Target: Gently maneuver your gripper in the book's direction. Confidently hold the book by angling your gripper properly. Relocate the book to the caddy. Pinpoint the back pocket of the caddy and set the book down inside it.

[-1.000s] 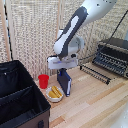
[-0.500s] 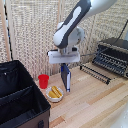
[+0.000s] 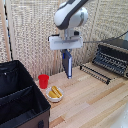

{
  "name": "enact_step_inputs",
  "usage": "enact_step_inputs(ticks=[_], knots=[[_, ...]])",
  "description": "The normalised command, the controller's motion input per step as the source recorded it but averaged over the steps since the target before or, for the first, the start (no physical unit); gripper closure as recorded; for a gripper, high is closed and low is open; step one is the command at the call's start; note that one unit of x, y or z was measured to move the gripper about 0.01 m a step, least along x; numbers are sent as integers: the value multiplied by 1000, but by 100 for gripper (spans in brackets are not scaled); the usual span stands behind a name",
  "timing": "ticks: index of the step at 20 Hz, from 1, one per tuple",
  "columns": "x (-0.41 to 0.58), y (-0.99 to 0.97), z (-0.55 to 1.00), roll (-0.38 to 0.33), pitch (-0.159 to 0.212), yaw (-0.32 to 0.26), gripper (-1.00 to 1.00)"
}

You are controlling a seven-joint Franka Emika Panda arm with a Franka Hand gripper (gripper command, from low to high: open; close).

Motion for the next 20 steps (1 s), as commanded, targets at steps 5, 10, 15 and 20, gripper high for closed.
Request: enact_step_inputs(ticks=[5,10,15,20], knots=[[170,101,774,0,0,-276,100],[43,88,695,0,-3,-305,100],[0,374,391,12,-6,-252,100],[42,513,284,32,0,-198,100]])
